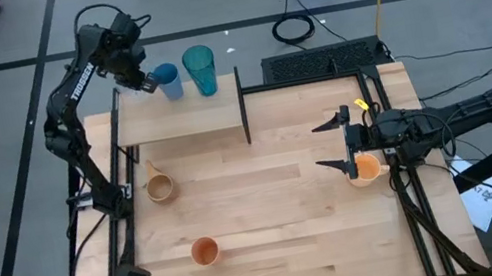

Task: Stack small to large cups/mugs on shelf
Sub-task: Put the transparent mug on the shelf

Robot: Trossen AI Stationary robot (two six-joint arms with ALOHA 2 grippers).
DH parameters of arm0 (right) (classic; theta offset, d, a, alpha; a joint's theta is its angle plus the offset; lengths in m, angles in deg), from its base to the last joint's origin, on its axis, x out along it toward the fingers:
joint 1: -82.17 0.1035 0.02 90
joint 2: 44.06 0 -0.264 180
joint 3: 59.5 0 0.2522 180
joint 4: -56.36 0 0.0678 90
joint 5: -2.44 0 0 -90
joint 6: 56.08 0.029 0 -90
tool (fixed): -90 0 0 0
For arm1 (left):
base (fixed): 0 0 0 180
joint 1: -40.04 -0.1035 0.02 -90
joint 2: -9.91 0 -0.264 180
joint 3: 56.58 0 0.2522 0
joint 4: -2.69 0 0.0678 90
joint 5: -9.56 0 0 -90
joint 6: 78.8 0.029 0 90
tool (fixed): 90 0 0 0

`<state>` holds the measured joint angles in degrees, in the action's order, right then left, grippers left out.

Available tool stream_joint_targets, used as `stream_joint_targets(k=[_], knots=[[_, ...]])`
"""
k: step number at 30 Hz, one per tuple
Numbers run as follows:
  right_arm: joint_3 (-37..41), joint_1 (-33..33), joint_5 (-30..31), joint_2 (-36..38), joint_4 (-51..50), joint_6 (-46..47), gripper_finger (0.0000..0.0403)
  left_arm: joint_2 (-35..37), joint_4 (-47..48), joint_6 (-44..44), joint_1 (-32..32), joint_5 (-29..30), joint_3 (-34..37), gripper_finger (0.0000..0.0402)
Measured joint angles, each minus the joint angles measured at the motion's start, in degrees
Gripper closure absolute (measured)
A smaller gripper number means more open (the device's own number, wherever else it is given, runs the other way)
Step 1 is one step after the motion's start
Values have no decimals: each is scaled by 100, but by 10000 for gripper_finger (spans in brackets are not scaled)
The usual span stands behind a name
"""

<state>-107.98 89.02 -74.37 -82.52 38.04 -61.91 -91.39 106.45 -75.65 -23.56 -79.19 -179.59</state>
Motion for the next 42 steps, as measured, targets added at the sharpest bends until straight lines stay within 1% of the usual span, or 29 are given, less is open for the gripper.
stream_joint_targets(k=[4,10,15,18,24,29,34,42], knots=[[0,0,0,0,0,0,9,-1,0,-95,-44,-50,0,397],[0,0,1,0,0,-12,9,-2,-2,-234,-43,-46,7,380],[0,0,0,0,0,-60,9,22,-30,-222,-40,-104,318,395],[0,0,0,0,0,-81,9,39,-45,-156,-51,-78,497,395],[0,2,0,0,1,-85,9,-80,-12,-175,-60,32,494,357],[0,2,2,0,2,-87,9,-9,24,-177,-72,27,435,332],[0,2,0,1,2,-87,9,7,56,-176,-71,29,439,320],[0,2,2,9,2,-87,9,19,-4,-176,-71,34,382,317]])
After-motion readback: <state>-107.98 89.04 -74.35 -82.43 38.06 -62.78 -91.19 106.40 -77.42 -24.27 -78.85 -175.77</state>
